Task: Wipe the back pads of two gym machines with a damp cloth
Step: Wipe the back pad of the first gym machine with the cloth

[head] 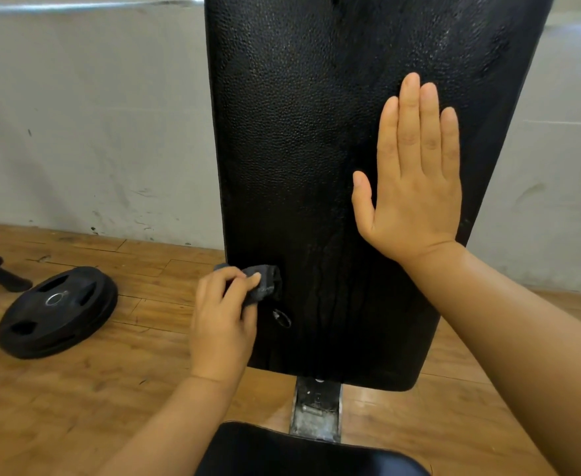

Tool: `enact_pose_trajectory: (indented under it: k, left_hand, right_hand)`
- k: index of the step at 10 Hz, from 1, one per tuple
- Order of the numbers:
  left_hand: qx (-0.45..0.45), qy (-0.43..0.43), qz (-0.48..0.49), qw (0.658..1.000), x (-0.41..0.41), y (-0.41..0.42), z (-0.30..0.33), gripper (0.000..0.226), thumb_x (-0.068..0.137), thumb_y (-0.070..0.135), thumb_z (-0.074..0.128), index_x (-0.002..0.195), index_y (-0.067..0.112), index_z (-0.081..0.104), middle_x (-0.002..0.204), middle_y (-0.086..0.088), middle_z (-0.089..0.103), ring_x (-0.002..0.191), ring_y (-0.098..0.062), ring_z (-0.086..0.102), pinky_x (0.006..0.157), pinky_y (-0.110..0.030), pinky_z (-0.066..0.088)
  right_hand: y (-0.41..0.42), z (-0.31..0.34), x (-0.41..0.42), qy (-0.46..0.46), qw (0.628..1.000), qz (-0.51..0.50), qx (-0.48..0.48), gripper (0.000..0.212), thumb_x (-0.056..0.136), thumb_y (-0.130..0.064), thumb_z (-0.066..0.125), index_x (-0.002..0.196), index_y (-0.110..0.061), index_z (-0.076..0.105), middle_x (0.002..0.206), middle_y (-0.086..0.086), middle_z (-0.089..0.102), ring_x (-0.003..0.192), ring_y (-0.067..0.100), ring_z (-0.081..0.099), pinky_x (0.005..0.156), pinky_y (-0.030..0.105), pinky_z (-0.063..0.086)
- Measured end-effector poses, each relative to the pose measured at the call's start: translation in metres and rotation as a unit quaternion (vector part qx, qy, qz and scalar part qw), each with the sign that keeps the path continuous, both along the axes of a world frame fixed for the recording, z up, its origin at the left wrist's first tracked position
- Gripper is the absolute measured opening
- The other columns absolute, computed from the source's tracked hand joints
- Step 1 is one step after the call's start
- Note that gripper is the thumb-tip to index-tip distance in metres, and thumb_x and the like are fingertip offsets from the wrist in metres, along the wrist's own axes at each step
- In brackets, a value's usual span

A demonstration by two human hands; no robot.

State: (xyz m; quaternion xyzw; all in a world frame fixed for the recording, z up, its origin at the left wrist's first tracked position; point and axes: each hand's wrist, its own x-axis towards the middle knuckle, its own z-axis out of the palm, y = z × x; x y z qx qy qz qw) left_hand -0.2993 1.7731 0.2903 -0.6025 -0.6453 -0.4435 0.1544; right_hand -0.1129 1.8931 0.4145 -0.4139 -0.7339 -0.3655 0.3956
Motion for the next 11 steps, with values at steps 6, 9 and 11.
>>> enact_pose_trajectory:
  k: [6, 9, 11]
  left_hand:
    - [-0.101, 0.004, -0.025, 0.995, 0.022, -0.029, -0.070, 0.051, 0.046, -0.016, 0.082, 0.091, 0.006, 0.069, 0.093, -0.007, 0.058, 0.090, -0.017, 0.046, 0.073, -0.027, 0.047]
    - [-0.096, -0.038, 0.028, 0.994, 0.039, -0.025, -0.075, 0.051, 0.049, -0.019, 0.078, 0.090, 0.007, 0.061, 0.098, -0.008, 0.051, 0.097, -0.022, 0.043, 0.067, -0.042, 0.054]
    - [-0.113, 0.082, -0.019, 0.990, 0.023, -0.029, -0.082, 0.073, 0.039, -0.012, 0.083, 0.094, 0.016, 0.046, 0.091, -0.012, 0.060, 0.092, -0.023, 0.044, 0.069, -0.042, 0.053]
  right_hand:
    - [0.000, 0.000, 0.001, -0.005, 1.000, 0.003, 0.008, 0.065, 0.096, -0.035, 0.033, 0.145, 0.007, 0.022, 0.150, 0.029, 0.022, 0.140, 0.042, 0.018, 0.116, 0.048, 0.010]
    - [-0.001, 0.000, 0.000, -0.004, 1.000, -0.001, 0.012, 0.065, 0.096, -0.035, 0.033, 0.145, 0.006, 0.023, 0.150, 0.028, 0.023, 0.140, 0.042, 0.020, 0.116, 0.047, 0.009]
    - [-0.002, 0.000, 0.001, -0.004, 1.000, -0.004, 0.008, 0.065, 0.096, -0.035, 0.033, 0.145, 0.006, 0.022, 0.150, 0.029, 0.022, 0.140, 0.042, 0.019, 0.116, 0.047, 0.008]
